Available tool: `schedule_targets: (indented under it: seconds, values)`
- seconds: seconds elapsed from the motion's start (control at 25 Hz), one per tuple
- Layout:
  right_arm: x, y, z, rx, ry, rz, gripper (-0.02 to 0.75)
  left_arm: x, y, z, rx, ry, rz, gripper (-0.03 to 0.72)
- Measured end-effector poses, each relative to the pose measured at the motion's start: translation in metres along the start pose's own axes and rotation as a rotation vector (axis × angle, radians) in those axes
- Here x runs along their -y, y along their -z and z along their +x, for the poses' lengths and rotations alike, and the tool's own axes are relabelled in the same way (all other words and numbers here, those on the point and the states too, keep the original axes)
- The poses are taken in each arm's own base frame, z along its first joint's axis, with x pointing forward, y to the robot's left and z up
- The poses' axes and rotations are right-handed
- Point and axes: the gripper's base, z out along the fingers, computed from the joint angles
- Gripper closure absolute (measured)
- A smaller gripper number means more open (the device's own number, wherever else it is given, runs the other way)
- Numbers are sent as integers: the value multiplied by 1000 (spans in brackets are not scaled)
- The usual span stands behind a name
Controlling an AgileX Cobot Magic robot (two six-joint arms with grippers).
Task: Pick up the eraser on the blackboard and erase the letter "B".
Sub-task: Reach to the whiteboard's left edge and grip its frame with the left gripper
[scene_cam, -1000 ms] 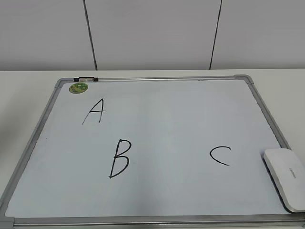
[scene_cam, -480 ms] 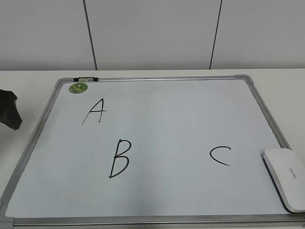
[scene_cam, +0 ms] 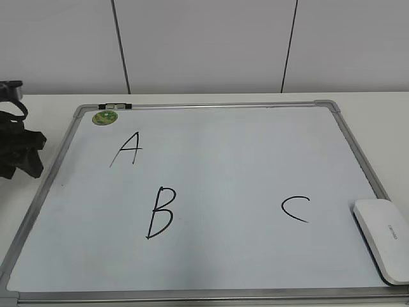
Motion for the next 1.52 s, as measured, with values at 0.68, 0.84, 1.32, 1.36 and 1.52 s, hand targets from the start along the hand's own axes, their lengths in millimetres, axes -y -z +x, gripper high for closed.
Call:
schedule_targets:
  seconds: [0.68, 0.84, 1.32, 1.36, 1.52]
  values:
    - [0, 0, 0, 0, 0, 0, 147, -2, -35, -39, -129, -4, 16, 426]
    - [0, 0, 0, 0, 0, 0, 147, -2, -41, -39, -140, -3, 16, 443]
    - [0, 0, 0, 0, 0, 0, 147, -4, -50, -40, -139, 0, 14, 449]
    - [0, 0, 0, 0, 0, 0, 147, -4, -52, -39, -141, 0, 13, 449]
    - [0, 0, 0, 0, 0, 0, 147, -4, -56, -40, -147, 2, 15, 463]
